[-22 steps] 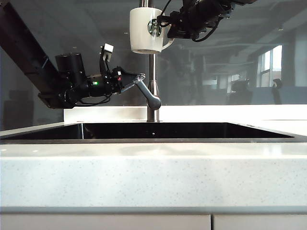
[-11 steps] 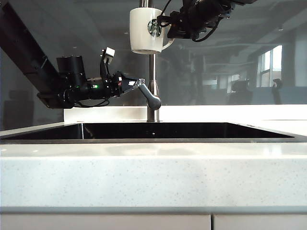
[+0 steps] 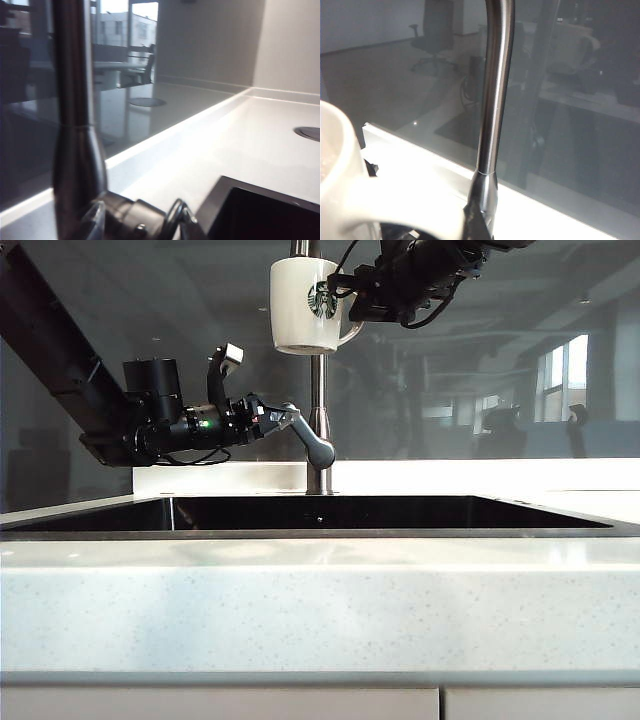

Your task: Pick up the mug next to the sink, go to the faucet to get some water, pour the water into the sink, and finally put the mug back to its place.

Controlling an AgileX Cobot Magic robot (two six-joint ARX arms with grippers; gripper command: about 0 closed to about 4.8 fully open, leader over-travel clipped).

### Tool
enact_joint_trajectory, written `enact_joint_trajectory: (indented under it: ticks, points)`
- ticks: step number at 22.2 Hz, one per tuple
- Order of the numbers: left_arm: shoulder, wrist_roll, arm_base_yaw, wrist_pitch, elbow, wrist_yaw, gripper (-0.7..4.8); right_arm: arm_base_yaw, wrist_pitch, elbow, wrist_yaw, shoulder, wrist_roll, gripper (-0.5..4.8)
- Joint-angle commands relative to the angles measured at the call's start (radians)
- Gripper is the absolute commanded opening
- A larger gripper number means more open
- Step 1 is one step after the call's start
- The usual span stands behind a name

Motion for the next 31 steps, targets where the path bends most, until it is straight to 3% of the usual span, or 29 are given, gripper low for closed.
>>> enact_joint_trajectory:
  ticks: [1,10,13,19,20,21,22,24,28,31]
  points:
    - [-0.007,0.003,0.019,-0.003,0.006,-0.121,1.83,0.001,0.086,0.018,-0.001,-0.025,0.021,-0.01]
    - [-0.007,0.003,0.05,0.002,0.006,-0.206,1.83,0.001,0.085,0.018,0.0,-0.025,0.021,-0.01]
    - [-0.007,-0.052,0.064,0.039,0.007,-0.1,1.84,0.001,0.082,0.018,0.003,-0.025,0.019,-0.01]
    - [-0.009,-0.254,0.094,0.198,0.01,0.163,1.83,-0.004,0.024,0.018,0.059,-0.029,-0.1,-0.01]
    - [-0.009,-0.345,0.107,0.239,0.01,0.198,1.75,-0.012,0.016,0.018,0.071,-0.032,-0.099,-0.01]
    - [-0.009,-0.418,0.116,0.26,0.01,0.214,1.48,-0.014,0.007,0.018,0.078,-0.037,-0.1,-0.01]
    - [-0.009,-0.496,0.131,0.285,0.01,0.251,-0.05,-0.031,-0.002,0.018,0.081,-0.042,-0.1,-0.01]
    - [-0.009,-0.571,0.145,0.322,0.01,0.296,-0.06,-0.05,-0.022,0.018,0.083,-0.057,-0.108,-0.01]
    - [-0.009,-0.638,0.157,0.381,0.01,0.329,-0.06,-0.077,-0.046,0.018,0.084,-0.073,-0.159,-0.01]
    - [-0.013,-0.641,0.159,0.397,0.009,0.352,-0.06,-0.085,-0.092,0.018,0.097,-0.088,-0.298,-0.01]
